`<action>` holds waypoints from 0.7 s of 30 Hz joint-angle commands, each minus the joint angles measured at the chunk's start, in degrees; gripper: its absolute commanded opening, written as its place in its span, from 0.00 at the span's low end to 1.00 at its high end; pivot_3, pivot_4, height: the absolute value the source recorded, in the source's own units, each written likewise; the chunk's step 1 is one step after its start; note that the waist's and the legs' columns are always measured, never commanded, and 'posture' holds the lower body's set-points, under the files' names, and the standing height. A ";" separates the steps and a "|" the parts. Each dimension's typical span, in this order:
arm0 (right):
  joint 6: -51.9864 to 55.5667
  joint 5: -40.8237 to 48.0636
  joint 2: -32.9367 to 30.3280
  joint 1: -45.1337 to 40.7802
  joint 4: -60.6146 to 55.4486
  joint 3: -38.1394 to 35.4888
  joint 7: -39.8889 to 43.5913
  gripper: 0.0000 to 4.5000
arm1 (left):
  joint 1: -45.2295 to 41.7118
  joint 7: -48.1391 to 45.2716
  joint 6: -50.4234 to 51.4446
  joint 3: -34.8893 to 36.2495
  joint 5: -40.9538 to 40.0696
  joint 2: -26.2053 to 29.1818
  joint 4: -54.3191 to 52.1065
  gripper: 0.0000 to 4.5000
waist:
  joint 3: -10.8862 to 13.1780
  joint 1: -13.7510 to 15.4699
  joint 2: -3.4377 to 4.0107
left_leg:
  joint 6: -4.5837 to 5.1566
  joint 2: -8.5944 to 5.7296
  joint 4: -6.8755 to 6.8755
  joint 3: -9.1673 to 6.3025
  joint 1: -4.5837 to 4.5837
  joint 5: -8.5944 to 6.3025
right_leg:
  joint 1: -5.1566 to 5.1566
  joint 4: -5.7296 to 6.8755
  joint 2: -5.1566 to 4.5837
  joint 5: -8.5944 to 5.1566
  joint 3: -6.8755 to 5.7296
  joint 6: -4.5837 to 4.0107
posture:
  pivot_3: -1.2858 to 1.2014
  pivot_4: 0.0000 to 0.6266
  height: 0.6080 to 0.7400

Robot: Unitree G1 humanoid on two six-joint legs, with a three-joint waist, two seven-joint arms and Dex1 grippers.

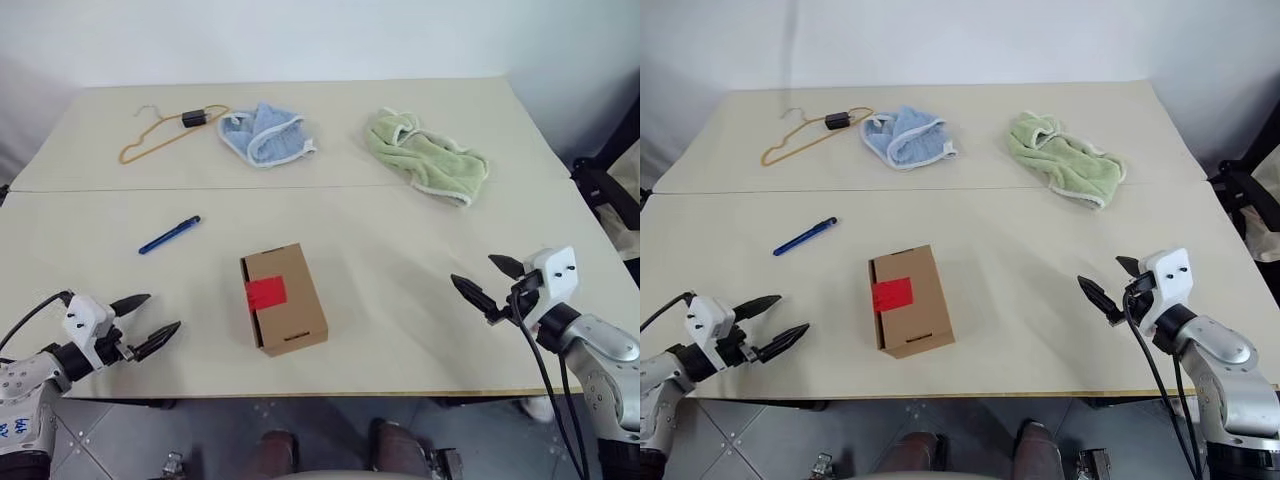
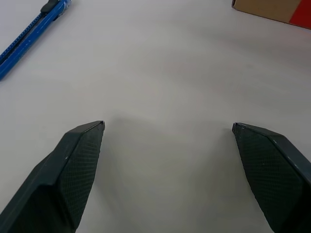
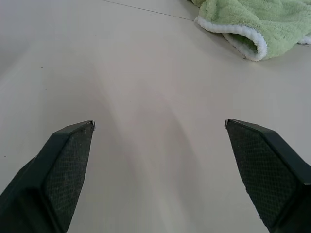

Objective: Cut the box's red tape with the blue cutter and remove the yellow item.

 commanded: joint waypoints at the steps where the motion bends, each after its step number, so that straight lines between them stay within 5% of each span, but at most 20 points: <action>1: 0.15 -0.19 -0.18 0.71 -2.41 -1.20 -1.57 1.00 | -1.34 0.23 0.28 -0.83 0.80 -0.01 0.25 1.00 | 0.00 0.20 -0.01 | 0.00 0.00 0.01 0.00 0.00 0.00 | 0.00 0.01 0.01 0.00 0.00 0.00 | 0.52 0.24 1.00; 8: 10.77 -1.36 -1.18 1.84 -9.60 0.76 -8.38 1.00 | -7.16 8.68 11.18 -2.17 1.74 -1.07 0.81 1.00 | 0.02 1.09 -0.01 | -0.03 0.04 0.21 -0.01 -0.05 -0.01 | -0.04 0.14 0.06 0.03 0.03 -0.04 | 0.52 0.24 1.00; 11: 12.53 -1.07 -1.43 1.43 -12.17 2.49 -8.12 1.00 | -8.35 4.46 9.25 -3.66 1.12 -1.68 0.92 1.00 | 0.03 1.01 -0.03 | -0.04 0.04 0.55 0.01 -0.13 -0.12 | -0.07 0.33 0.09 0.03 0.10 -0.04 | 0.52 0.24 1.00; 15: 18.19 4.83 -1.31 -0.42 -17.95 4.05 -6.08 0.78 | -11.91 5.62 13.09 -5.78 1.99 -2.58 2.24 0.86 | 0.04 1.01 -0.04 | -0.03 0.06 0.64 0.06 -0.12 -0.13 | -0.07 0.37 0.11 0.04 0.16 -0.06 | 0.52 0.24 1.00; 21: 26.37 8.95 -3.01 -5.95 -21.60 8.22 -5.76 0.29 | -13.58 1.97 17.16 -8.55 0.03 -4.13 -0.47 0.45 | 0.04 1.01 -0.05 | -0.02 0.07 0.69 0.07 -0.11 -0.14 | -0.09 0.42 0.14 0.06 0.20 -0.09 | 0.52 0.24 1.00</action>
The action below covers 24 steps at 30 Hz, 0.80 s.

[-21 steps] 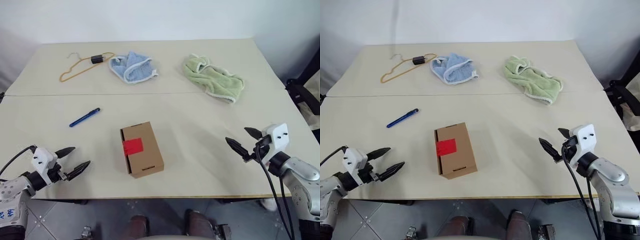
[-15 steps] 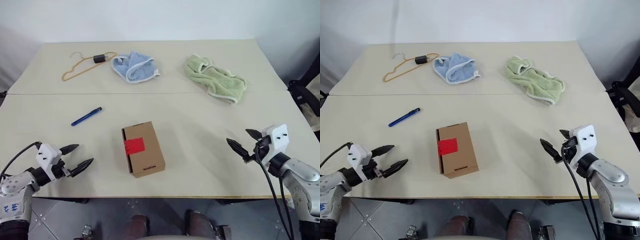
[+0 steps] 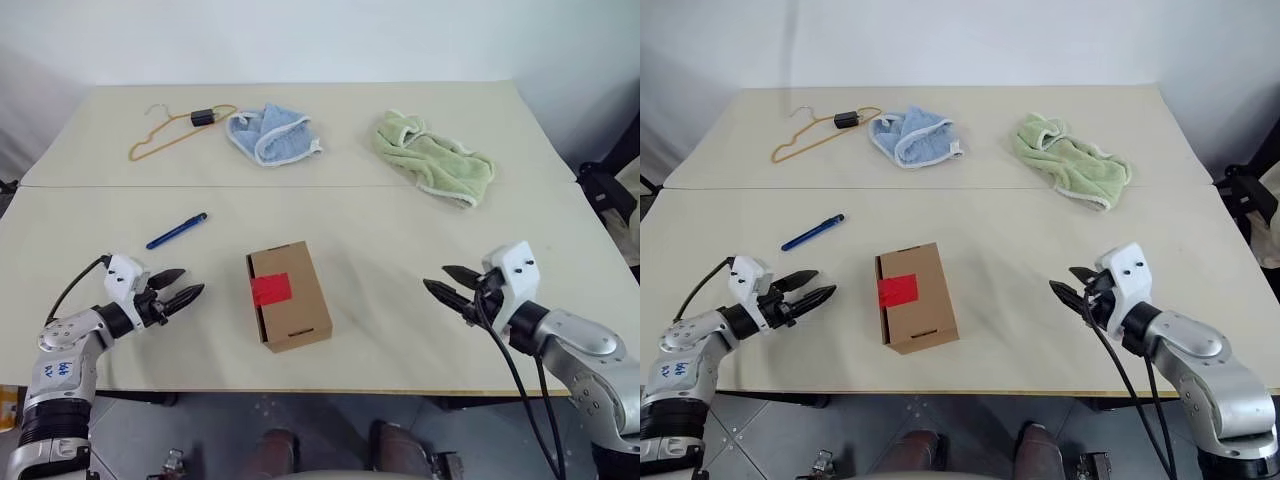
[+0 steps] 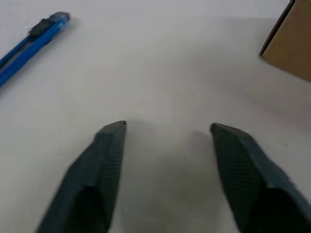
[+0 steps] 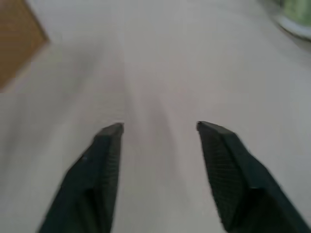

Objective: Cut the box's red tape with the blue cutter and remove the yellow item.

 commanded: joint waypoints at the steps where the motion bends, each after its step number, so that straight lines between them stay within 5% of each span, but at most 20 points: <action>1: 5.93 3.74 -2.14 -3.24 -4.08 2.32 0.59 0.21 | 0.18 -4.04 5.12 -2.91 -1.61 -0.48 -2.10 0.38 | 0.00 0.04 0.00 | 0.00 0.00 0.00 0.00 0.00 0.00 | 0.00 -0.01 0.00 0.00 0.00 0.00 | 0.52 0.24 1.00; 4: 8.65 5.25 -2.85 -6.88 -3.12 4.49 1.40 0.00 | 0.66 -9.24 11.66 -5.98 -3.88 0.73 -5.88 0.17 | 0.00 0.01 -0.01 | 0.00 0.01 -0.01 -0.01 -0.02 0.00 | -0.01 -0.02 0.00 0.00 -0.01 0.00 | 0.52 0.24 1.00; 7: 7.15 3.05 -2.17 -9.52 0.16 8.36 2.03 0.00 | 0.38 -11.70 15.82 -8.02 -4.87 1.23 -8.50 0.01 | 0.01 -0.04 -0.02 | 0.03 -0.01 0.00 0.00 -0.02 -0.02 | -0.01 -0.03 0.00 0.00 0.01 0.00 | 0.52 0.24 1.00; 17: 1.85 -5.55 1.28 -22.44 12.02 23.33 7.27 0.00 | -5.30 -13.47 19.43 -13.98 -3.06 -0.14 -9.84 0.01 | 0.05 -0.11 -0.08 | 0.04 -0.02 0.04 0.05 -0.09 -0.02 | -0.12 0.01 0.01 0.00 0.06 0.00 | 0.52 0.24 1.00; 24: 8.75 -4.12 0.15 -26.12 8.67 28.96 12.46 0.00 | -16.62 -11.67 8.56 -17.38 3.66 -6.45 3.70 0.01 | 0.07 0.23 -0.11 | 0.03 -0.04 0.38 0.00 -0.23 -0.02 | -0.11 0.11 0.01 0.04 0.02 0.02 | 0.52 0.24 1.00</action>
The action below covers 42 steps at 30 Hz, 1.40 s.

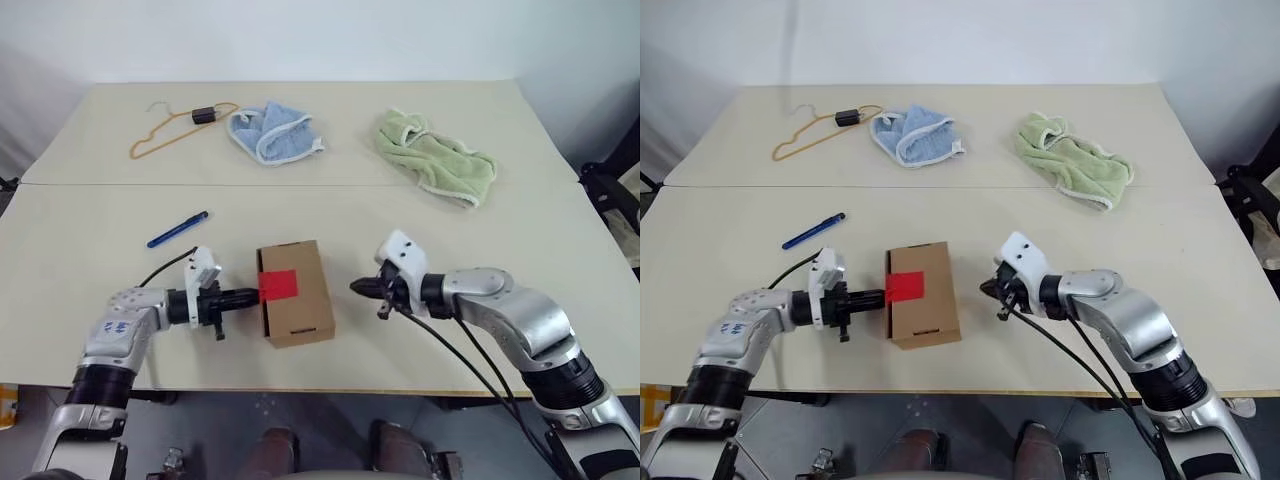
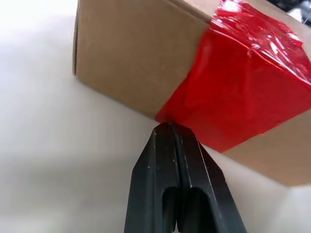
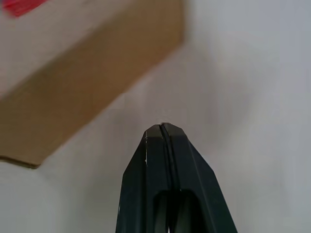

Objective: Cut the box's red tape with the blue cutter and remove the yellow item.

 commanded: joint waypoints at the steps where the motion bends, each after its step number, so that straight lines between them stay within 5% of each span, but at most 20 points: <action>1: 2.07 1.54 -0.86 -1.06 -5.04 0.80 2.52 0.00 | -6.28 0.66 -5.85 -2.34 4.06 -3.52 8.28 0.01 | 0.00 0.06 -0.01 | 0.00 0.00 0.11 -0.03 -0.06 0.00 | 0.00 0.03 0.01 0.02 -0.02 0.00 | 0.52 0.24 1.00; 14: 9.83 3.23 4.97 -2.80 -11.56 -1.10 -1.39 0.00 | -27.13 3.87 -26.31 -2.60 12.87 -18.95 40.44 0.01 | 0.10 -0.22 -0.25 | 0.09 -0.07 0.61 0.02 -0.77 0.01 | -0.58 0.12 0.02 0.31 0.02 0.10 | 0.52 0.24 1.00; 22: 10.28 2.06 -6.99 2.24 -15.40 -9.89 -0.88 0.00 | -28.59 4.40 -28.19 2.38 13.15 -10.24 44.56 0.01 | 0.26 -0.46 -0.59 | 0.10 -0.08 0.75 0.09 -0.91 0.03 | -0.74 0.34 0.01 0.31 0.12 0.11 | 0.52 0.24 1.00; 27: 0.23 -2.54 -9.86 -1.13 -2.24 -11.65 0.73 0.00 | -24.75 -3.23 -22.47 2.43 11.95 -3.49 38.20 0.01 | 0.30 -2.05 -0.65 | 0.11 -0.03 0.61 0.50 -0.70 0.05 | -0.90 0.51 0.05 0.33 0.52 0.08 | 0.52 0.24 1.00; 30: -5.06 -5.56 -9.19 -5.61 7.71 -9.72 2.60 0.00 | -18.84 -8.19 -12.20 1.43 9.78 -0.29 25.82 0.01 | 0.30 -2.10 -0.65 | 0.16 -0.04 0.60 0.67 -0.69 0.04 | -0.97 0.53 0.04 0.34 0.72 0.09 | 0.52 0.24 1.00; 34: -15.59 -10.98 -4.18 -14.54 26.67 -6.99 3.78 0.00 | -7.67 -11.83 5.02 -0.86 6.03 5.05 4.22 0.01 | 0.30 -2.73 -0.66 | 0.17 -0.04 0.59 0.68 -0.70 0.04 | -1.01 0.52 0.04 0.34 0.79 0.09 | 0.52 0.24 1.00; 42: -32.93 -17.45 6.97 -29.49 60.31 -5.31 10.06 0.00 | 1.34 -7.68 28.12 -1.84 -2.04 6.69 -18.05 0.01 | 0.37 -3.32 -0.56 | 0.15 -0.01 0.60 0.72 -0.69 0.05 | -1.07 0.58 0.06 0.34 0.90 0.09 | 0.52 0.24 1.00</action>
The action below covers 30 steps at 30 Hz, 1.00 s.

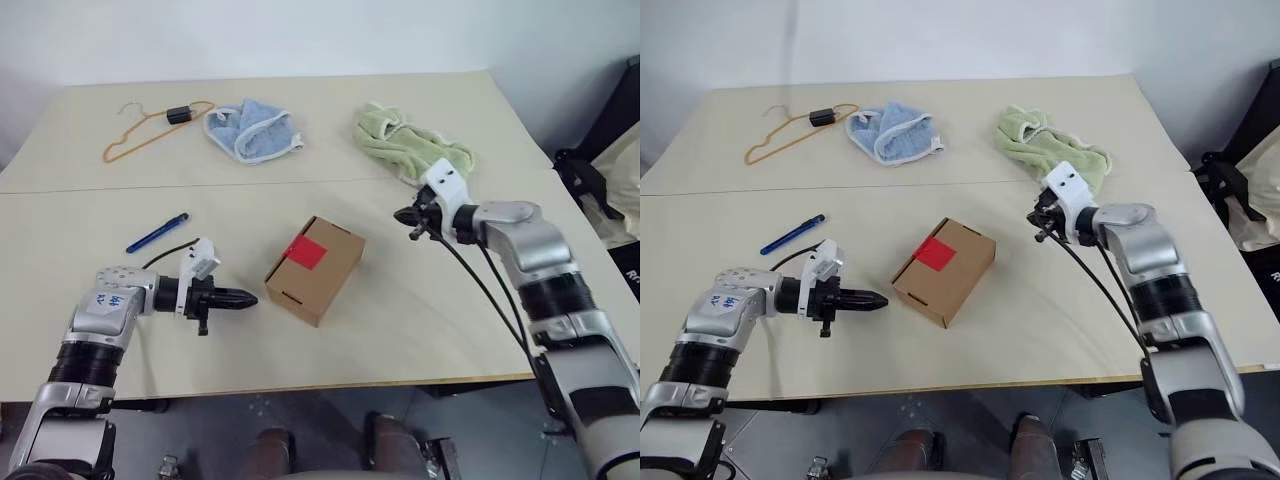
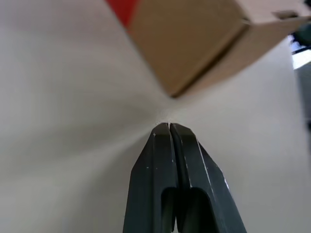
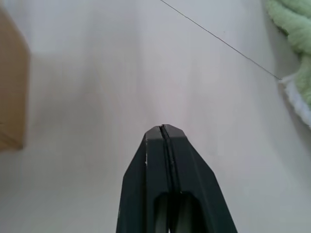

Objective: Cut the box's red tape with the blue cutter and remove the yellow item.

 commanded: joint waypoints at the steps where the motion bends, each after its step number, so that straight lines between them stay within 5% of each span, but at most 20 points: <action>1: -6.18 -1.45 3.21 -4.85 8.45 -0.51 3.30 0.00 | 1.86 2.33 10.19 0.48 -5.90 -0.66 -8.83 0.01 | 0.01 -0.04 0.02 | 0.00 0.00 -0.01 0.00 -0.01 0.00 | -0.02 0.01 0.00 0.00 0.00 0.00 | 0.52 0.24 1.00; 5: -7.77 -2.55 6.09 -6.49 12.02 0.00 7.90 0.00 | 3.31 6.04 14.91 1.59 -9.55 -2.66 -13.33 0.01 | 0.02 -0.07 0.03 | -0.01 0.00 -0.02 0.00 -0.01 0.00 | -0.04 -0.02 0.00 0.00 0.03 0.00 | 0.52 0.24 1.00; 9: -2.01 -2.91 6.01 -4.90 6.75 1.62 13.18 0.00 | 2.89 12.06 8.72 3.31 -7.84 -6.52 -10.17 0.01 | 0.02 0.11 0.04 | -0.03 0.00 0.04 0.00 -0.01 0.00 | -0.04 0.01 0.00 0.00 0.04 -0.01 | 0.52 0.24 1.00; 18: 16.49 1.41 -2.63 9.69 -27.65 1.89 18.63 0.00 | -2.54 17.77 -3.02 3.36 -4.43 -11.10 1.55 0.01 | 0.02 0.69 0.05 | -0.08 -0.02 0.11 0.01 -0.03 0.00 | -0.05 0.04 0.01 0.01 0.05 -0.01 | 0.52 0.24 1.00; 30: 37.61 8.36 -8.30 22.78 -58.26 -2.75 10.75 0.00 | -17.76 12.07 -14.21 -3.26 2.07 -21.07 22.09 0.01 | 0.03 2.72 0.02 | 0.04 -0.06 0.60 0.11 -0.18 -0.07 | -0.05 0.12 0.01 0.14 0.12 0.07 | 0.52 0.24 1.00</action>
